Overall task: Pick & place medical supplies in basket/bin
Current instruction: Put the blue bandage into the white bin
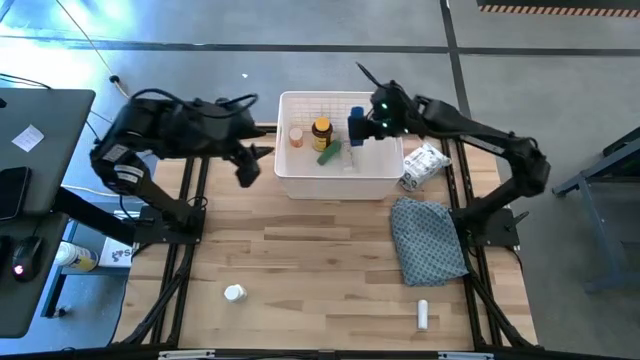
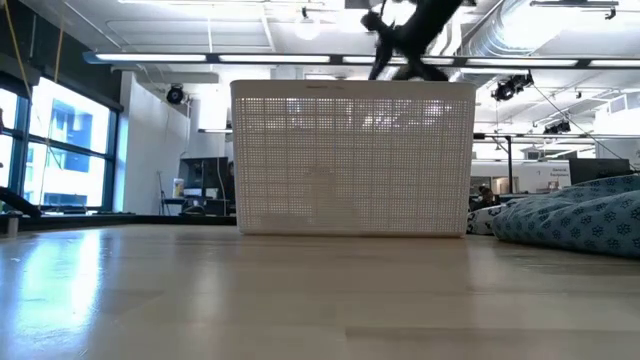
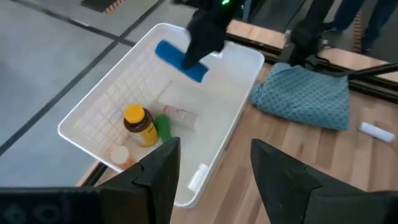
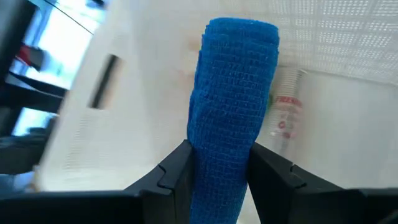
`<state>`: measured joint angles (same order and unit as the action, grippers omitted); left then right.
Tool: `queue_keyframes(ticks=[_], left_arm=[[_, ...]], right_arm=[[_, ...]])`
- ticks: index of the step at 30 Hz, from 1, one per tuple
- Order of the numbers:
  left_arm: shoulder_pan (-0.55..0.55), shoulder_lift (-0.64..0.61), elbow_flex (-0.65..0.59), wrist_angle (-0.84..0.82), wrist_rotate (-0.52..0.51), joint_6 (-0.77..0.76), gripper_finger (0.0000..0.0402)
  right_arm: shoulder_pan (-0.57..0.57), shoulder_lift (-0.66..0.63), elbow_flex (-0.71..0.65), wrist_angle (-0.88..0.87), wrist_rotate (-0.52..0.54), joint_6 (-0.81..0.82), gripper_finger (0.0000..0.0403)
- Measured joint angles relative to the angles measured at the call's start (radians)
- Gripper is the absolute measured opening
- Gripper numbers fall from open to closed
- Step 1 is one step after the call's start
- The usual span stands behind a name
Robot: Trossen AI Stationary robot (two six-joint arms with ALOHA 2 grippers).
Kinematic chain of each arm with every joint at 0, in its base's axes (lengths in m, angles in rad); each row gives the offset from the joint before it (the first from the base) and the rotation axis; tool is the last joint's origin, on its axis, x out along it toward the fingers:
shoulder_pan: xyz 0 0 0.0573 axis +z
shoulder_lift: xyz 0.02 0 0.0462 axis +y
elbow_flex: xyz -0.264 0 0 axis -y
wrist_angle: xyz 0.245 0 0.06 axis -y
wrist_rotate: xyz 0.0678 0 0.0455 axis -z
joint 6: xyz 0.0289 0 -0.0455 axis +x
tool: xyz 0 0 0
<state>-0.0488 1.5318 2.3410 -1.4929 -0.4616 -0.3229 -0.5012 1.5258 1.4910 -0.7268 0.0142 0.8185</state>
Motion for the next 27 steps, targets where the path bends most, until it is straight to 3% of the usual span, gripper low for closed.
queue_keyframes(ticks=[9,20,27], left_arm=[[0.208,0.011,0.000,0.033,0.141,0.024,0.0227],[0.405,0.023,0.001,0.017,0.293,0.184,0.0227],[0.574,0.017,0.001,-0.007,0.448,0.299,0.0227]], right_arm=[[-0.095,0.203,-0.002,0.026,-0.146,-0.111,0.0124],[-0.095,0.363,-0.001,0.101,-0.175,-0.095,0.0124],[-0.096,0.437,-0.001,0.148,-0.173,-0.059,0.0124]])
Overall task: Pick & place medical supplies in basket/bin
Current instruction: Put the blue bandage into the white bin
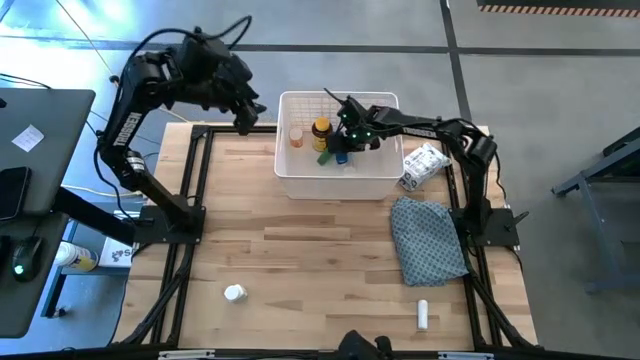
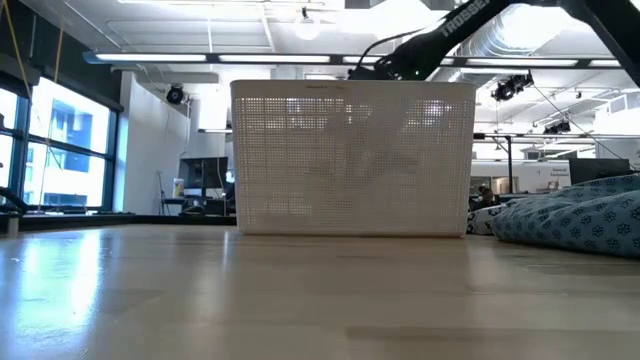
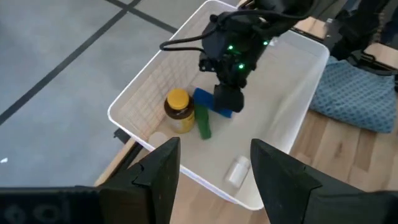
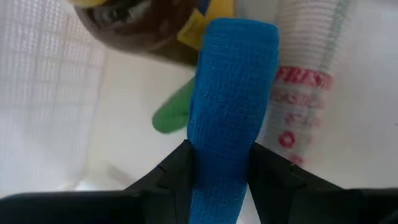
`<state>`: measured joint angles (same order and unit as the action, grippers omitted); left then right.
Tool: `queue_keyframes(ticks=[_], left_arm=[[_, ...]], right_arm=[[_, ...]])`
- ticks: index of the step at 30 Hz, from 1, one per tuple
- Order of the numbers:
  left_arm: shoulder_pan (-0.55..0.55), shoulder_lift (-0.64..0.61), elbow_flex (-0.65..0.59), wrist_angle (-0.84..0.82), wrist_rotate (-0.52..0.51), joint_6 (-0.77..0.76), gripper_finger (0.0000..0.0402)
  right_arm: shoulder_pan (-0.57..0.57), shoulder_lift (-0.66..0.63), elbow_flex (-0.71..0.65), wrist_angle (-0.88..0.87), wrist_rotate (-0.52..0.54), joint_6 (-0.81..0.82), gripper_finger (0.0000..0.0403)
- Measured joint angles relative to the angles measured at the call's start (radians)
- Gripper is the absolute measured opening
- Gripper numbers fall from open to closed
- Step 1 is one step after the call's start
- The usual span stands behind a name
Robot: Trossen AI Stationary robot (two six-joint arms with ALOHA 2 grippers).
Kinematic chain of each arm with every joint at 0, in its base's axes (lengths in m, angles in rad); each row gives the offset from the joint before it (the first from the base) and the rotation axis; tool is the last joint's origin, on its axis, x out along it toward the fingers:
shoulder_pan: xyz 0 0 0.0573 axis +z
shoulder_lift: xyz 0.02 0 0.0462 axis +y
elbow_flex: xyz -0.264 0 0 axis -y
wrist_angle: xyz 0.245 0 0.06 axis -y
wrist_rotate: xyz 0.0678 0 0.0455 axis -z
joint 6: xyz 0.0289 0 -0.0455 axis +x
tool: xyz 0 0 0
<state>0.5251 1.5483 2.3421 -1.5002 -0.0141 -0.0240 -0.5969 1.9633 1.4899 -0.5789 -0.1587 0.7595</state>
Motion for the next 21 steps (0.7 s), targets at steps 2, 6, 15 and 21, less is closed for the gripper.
queue_keyframes(ticks=[2,6,15,21], left_arm=[[0.042,-0.005,0.000,-0.002,0.043,0.030,0.0227],[0.115,-0.009,0.000,-0.020,0.126,0.075,0.0227],[0.199,-0.008,0.000,-0.041,0.230,0.126,0.0227],[0.236,-0.008,0.000,-0.044,0.286,0.135,0.0227]], right_arm=[[-0.004,0.016,0.000,0.018,0.000,0.014,0.0124],[-0.008,0.044,0.000,0.045,0.014,0.026,0.0124],[-0.018,0.085,0.000,0.095,0.051,0.027,0.0124],[-0.023,0.085,0.000,0.106,0.095,0.031,0.0124]])
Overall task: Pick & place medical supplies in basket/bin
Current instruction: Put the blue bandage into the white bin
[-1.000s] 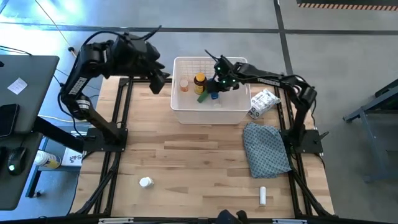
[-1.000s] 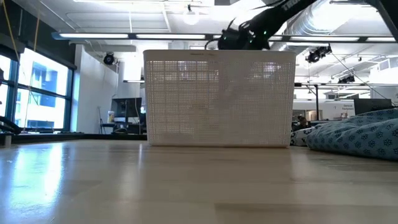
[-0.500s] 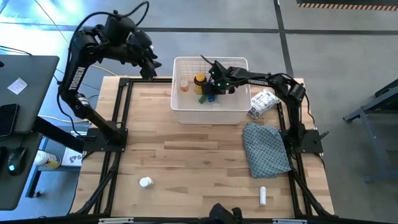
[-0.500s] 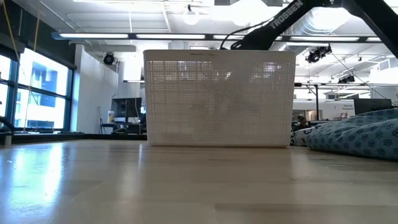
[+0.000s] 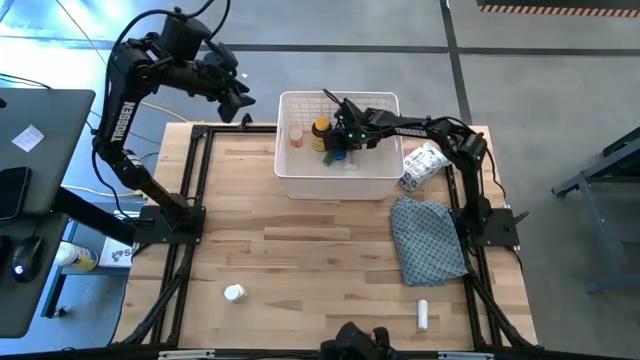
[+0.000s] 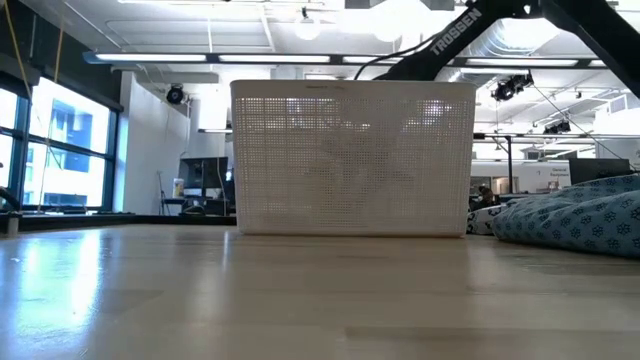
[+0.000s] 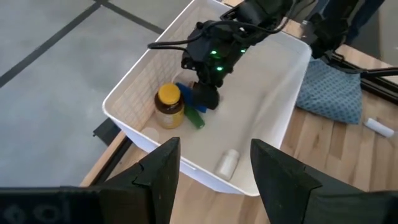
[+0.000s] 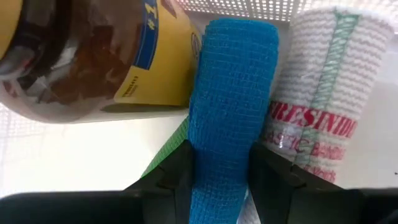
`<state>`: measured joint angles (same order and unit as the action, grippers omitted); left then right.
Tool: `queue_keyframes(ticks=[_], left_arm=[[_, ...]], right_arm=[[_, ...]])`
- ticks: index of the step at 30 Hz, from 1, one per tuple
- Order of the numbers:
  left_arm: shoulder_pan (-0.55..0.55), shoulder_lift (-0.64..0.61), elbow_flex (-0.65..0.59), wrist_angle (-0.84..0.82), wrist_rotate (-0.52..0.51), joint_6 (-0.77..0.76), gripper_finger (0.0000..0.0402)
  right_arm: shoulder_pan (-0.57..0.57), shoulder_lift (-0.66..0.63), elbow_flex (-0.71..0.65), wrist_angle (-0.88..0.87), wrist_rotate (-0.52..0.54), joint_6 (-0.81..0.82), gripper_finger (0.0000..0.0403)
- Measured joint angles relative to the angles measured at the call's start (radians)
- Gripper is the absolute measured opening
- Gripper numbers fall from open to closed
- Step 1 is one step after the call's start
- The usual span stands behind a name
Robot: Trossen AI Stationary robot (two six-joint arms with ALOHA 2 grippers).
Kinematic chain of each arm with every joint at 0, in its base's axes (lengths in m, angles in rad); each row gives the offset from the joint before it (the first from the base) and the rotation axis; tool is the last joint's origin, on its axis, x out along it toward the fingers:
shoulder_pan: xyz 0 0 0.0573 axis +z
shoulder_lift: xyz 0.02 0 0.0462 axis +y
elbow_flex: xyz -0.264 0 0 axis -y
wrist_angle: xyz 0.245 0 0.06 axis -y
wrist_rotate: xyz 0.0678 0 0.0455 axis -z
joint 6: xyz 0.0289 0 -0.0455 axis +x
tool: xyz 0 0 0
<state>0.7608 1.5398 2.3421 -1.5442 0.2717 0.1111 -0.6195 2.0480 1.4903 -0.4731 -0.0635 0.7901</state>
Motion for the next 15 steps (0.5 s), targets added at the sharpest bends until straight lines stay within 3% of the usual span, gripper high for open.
queue_keyframes(ticks=[6,15], left_arm=[[0.001,0.000,0.000,0.012,0.012,0.015,0.0227],[-0.001,0.000,0.000,0.025,0.036,-0.010,0.0227]], right_arm=[[-0.008,-0.002,0.000,-0.002,-0.052,-0.014,0.0133],[-0.023,-0.041,0.000,-0.020,-0.130,-0.038,0.0214]])
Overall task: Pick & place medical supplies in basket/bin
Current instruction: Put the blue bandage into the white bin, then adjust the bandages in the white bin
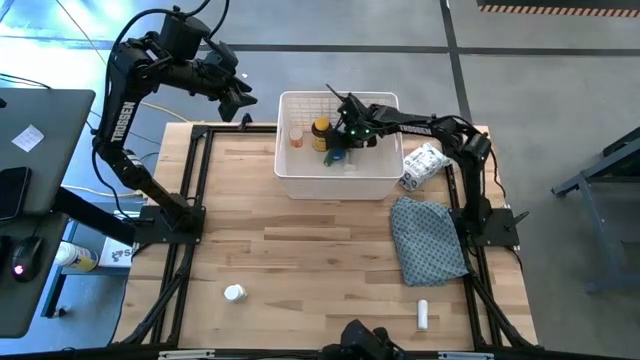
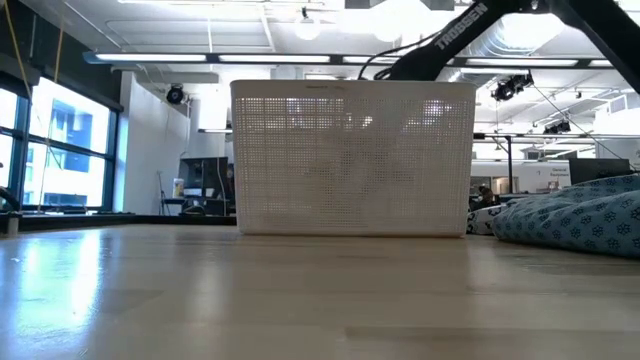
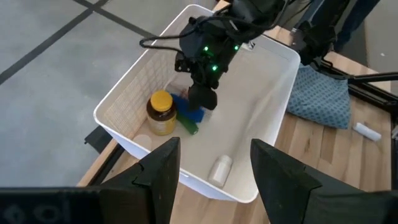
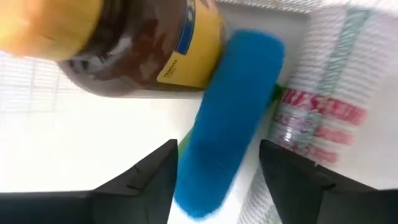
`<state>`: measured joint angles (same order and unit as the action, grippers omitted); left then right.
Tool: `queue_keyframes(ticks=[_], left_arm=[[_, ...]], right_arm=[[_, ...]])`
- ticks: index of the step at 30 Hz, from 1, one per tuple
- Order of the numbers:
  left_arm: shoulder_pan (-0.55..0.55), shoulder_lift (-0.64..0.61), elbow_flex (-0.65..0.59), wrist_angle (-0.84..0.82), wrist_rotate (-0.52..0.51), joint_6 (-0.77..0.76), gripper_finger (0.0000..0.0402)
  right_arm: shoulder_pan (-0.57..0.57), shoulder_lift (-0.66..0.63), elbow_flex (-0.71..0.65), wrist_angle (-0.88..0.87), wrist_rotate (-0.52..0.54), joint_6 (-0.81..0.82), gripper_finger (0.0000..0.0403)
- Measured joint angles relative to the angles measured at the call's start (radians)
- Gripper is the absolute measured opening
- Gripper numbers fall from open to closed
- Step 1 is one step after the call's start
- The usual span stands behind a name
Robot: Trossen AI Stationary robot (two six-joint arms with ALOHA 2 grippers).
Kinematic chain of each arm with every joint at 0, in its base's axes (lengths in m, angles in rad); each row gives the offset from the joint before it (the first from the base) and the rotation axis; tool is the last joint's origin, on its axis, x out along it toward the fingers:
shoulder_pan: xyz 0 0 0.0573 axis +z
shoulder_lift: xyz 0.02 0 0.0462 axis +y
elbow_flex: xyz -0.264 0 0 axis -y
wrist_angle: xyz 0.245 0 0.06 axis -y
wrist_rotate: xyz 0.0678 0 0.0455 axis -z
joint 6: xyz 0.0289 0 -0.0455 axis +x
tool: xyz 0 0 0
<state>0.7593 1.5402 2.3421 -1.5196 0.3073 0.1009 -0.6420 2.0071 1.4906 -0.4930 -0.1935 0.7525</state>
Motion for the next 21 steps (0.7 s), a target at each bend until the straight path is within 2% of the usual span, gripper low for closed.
queue_keyframes(ticks=[7,14,16,21], left_arm=[[0.000,0.000,0.000,0.013,0.005,0.000,0.0227],[0.000,0.000,0.000,0.014,0.005,-0.011,0.0227],[0.000,0.000,0.000,0.015,0.005,-0.013,0.0227],[0.000,0.001,0.000,0.040,0.005,-0.031,0.0227]], right_arm=[[-0.017,-0.055,0.002,-0.085,0.072,-0.021,0.0235],[-0.013,-0.072,0.002,-0.094,-0.045,0.006,0.0233],[0.007,-0.072,0.002,-0.114,-0.046,0.006,0.0233],[0.043,-0.072,0.000,-0.229,0.158,0.006,0.0223]])
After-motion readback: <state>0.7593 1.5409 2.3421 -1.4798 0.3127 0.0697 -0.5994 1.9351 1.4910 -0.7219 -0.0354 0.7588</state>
